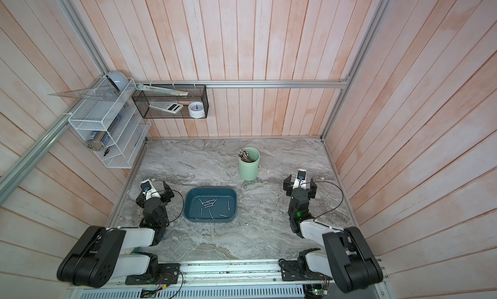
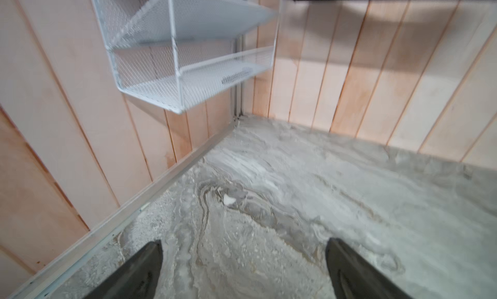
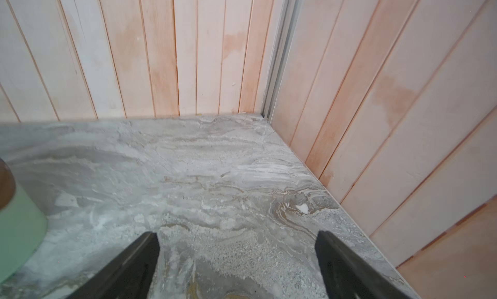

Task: Take out the screws from the storage box
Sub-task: Move the storage box to the center of the board.

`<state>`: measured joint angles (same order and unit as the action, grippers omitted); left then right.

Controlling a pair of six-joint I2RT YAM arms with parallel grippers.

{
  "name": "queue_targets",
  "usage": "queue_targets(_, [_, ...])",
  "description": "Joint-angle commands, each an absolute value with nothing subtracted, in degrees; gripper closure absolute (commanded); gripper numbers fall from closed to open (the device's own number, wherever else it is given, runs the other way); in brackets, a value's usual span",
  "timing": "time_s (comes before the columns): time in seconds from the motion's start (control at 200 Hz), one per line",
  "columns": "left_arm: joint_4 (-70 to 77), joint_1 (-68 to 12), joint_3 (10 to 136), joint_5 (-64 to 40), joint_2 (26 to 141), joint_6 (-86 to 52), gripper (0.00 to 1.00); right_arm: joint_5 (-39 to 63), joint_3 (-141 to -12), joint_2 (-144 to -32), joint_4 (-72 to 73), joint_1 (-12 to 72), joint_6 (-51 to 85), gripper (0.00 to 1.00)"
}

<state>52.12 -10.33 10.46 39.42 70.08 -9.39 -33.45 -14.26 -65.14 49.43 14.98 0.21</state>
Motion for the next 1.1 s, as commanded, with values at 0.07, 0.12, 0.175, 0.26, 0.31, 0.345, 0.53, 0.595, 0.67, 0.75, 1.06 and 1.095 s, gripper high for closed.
queue_targets(0.07, [-0.93, -8.70, 31.66, 44.93, 59.07, -22.03, 0.00, -40.03, -25.41, -41.26, -2.40, 10.52, 24.26, 0.02])
queue_targets(0.12, [-8.90, -8.46, 35.63, 43.74, 57.73, -24.11, 0.00, -38.43, -26.22, -35.79, -10.56, 7.87, 31.30, 0.02])
queue_targets(0.175, [-17.51, -8.24, 39.56, 42.41, 55.49, -29.99, 0.00, -33.53, -26.54, -29.94, -16.33, 5.08, 35.56, 0.02])
queue_targets(0.26, [-22.49, -5.69, 43.54, 28.47, 51.85, -28.86, 0.00, -18.24, -26.97, -24.06, -18.88, 0.57, 33.49, 0.02])
queue_targets(0.31, [-21.77, -3.91, 44.59, 16.41, 50.70, -24.48, 0.00, -13.78, -28.39, -23.71, -21.96, -0.61, 34.81, 0.02])
queue_targets(0.345, [-22.01, -3.61, 45.23, 10.57, 50.51, -22.56, 0.00, -13.05, -29.99, -24.71, -24.76, -0.78, 36.58, 0.02])
queue_targets(0.53, [-25.10, -3.10, 45.37, 5.88, 53.52, -27.70, 0.00, -6.74, -37.39, -34.80, -34.52, -0.85, 42.73, 0.02])
queue_targets(0.595, [-25.29, -2.73, 45.58, 2.94, 55.06, -28.21, 0.00, 0.42, -38.19, -36.80, -33.14, -0.80, 40.83, 0.02])
queue_targets(0.67, [-27.87, -2.55, 47.32, 2.45, 56.74, -27.14, 0.00, 4.03, -38.12, -38.02, -32.97, -0.42, 45.48, 0.04])
queue_targets(0.75, [-28.46, -1.92, 47.31, 1.77, 58.21, -29.22, 0.00, 4.77, -36.24, -38.33, -30.76, 3.36, 50.38, 0.10])
queue_targets(1.06, [-26.29, 0.70, 45.43, -6.20, 59.27, -33.12, 0.00, -16.58, -38.22, -55.74, -19.95, 37.33, 56.91, 0.21])
queue_targets(1.095, [-24.94, 0.73, 44.59, -8.16, 59.09, -33.45, 0.00, -16.83, -40.10, -59.41, -19.44, 39.08, 57.08, 0.22])
